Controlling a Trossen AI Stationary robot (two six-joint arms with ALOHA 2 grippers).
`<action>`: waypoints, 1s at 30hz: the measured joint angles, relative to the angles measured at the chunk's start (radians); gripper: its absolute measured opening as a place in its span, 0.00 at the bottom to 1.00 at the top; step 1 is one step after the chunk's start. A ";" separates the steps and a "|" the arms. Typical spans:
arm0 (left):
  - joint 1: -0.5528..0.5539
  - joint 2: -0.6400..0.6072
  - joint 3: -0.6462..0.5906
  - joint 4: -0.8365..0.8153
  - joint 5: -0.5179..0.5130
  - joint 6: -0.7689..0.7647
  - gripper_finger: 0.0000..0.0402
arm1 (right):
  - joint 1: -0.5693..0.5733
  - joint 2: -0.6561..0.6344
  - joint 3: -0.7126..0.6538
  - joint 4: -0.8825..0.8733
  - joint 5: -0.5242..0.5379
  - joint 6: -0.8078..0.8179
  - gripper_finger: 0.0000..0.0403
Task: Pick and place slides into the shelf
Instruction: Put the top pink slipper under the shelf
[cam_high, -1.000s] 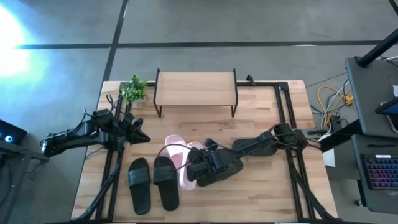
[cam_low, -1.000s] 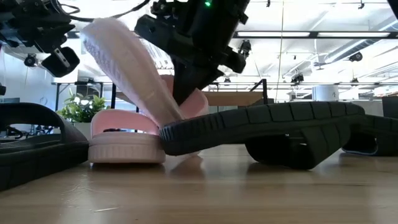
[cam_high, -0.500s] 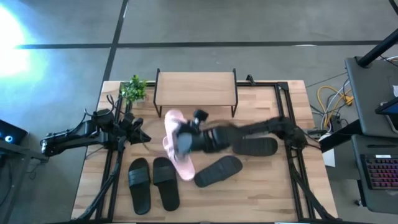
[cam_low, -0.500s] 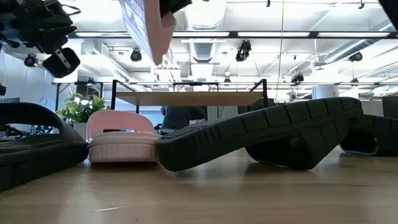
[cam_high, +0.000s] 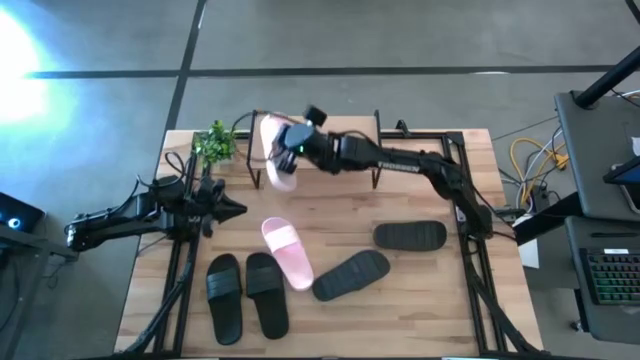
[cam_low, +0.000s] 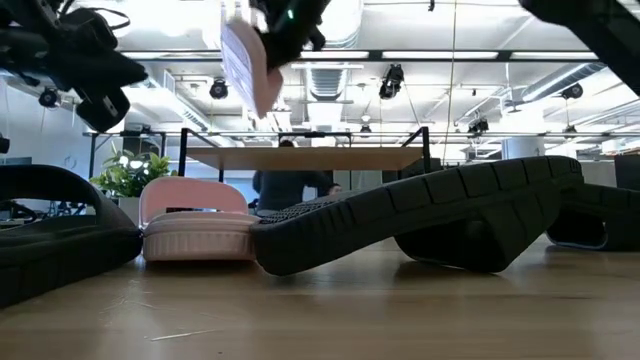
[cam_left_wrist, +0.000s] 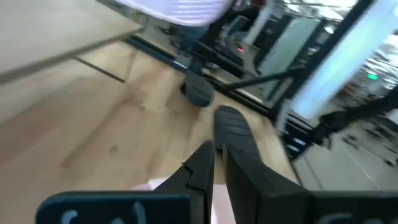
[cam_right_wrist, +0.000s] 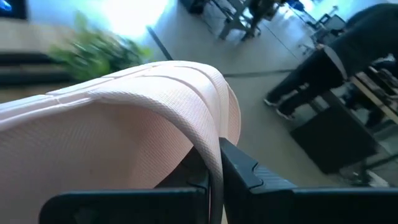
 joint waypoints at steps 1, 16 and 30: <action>0.000 0.001 0.000 0.001 -0.008 0.000 0.05 | -0.019 0.005 0.000 -0.003 -0.007 -0.016 0.03; 0.000 0.006 0.000 -0.014 -0.126 -0.003 0.05 | -0.109 0.027 -0.003 -0.265 0.227 -0.302 0.03; 0.000 0.015 0.000 -0.020 -0.126 0.002 0.05 | -0.048 -0.037 0.005 -0.569 0.168 0.039 0.03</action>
